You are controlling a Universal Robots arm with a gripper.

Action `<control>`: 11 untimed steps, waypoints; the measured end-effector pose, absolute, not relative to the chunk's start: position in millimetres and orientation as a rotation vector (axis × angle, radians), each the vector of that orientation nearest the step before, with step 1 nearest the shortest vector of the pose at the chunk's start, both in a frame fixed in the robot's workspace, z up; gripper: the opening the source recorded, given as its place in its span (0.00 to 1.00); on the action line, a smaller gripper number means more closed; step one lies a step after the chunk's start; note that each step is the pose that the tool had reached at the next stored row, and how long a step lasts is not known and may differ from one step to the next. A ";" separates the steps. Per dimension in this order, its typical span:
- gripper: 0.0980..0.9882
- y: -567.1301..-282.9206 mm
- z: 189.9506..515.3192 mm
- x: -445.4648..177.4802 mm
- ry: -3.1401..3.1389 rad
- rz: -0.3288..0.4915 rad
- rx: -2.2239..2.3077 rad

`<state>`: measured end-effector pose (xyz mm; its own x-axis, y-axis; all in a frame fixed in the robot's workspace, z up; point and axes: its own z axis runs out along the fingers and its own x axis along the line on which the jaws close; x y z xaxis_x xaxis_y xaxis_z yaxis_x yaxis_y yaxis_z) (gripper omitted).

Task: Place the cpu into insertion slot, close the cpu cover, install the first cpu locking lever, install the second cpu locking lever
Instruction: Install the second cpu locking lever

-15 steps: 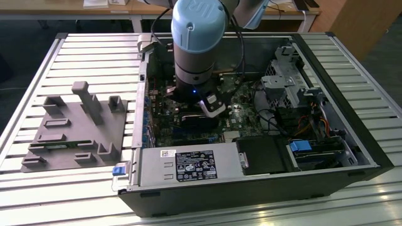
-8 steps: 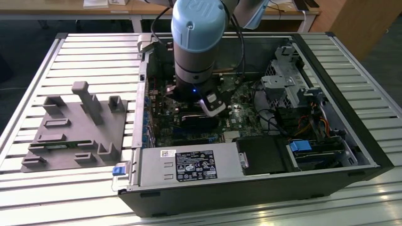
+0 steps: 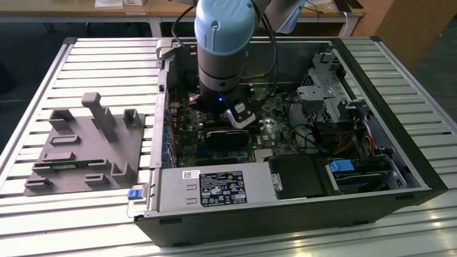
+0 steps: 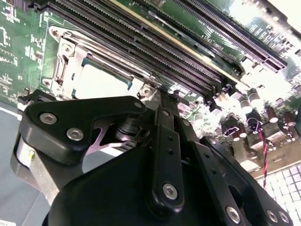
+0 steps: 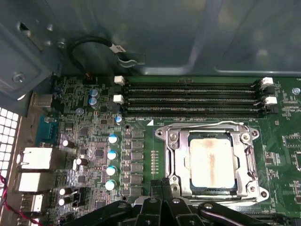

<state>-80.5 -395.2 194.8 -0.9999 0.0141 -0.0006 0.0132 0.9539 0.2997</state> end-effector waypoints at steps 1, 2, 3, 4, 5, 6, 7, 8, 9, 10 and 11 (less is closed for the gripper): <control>0.01 -395.1 194.6 -80.5 3.103 0.475 0.022; 0.01 -395.1 194.4 -80.5 3.103 0.474 0.022; 0.01 -395.1 194.2 -80.5 3.103 0.472 0.022; 0.01 -395.1 193.7 -80.5 3.103 0.470 0.022; 0.01 -395.1 193.4 -80.5 3.104 0.467 0.022; 0.01 -395.1 193.2 -80.5 3.104 0.463 0.022; 0.01 -395.1 192.9 -80.5 3.105 0.460 0.022; 0.01 -395.2 192.8 -80.5 3.105 0.456 0.022; 0.01 -395.3 192.7 -80.5 3.106 0.453 0.022; 0.01 -395.5 192.7 -80.5 3.107 0.449 0.022; 0.01 -395.7 192.6 -80.5 3.107 0.444 0.022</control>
<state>-80.5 -395.7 192.6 -0.9999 0.0142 -0.0008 0.0134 0.9598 0.2804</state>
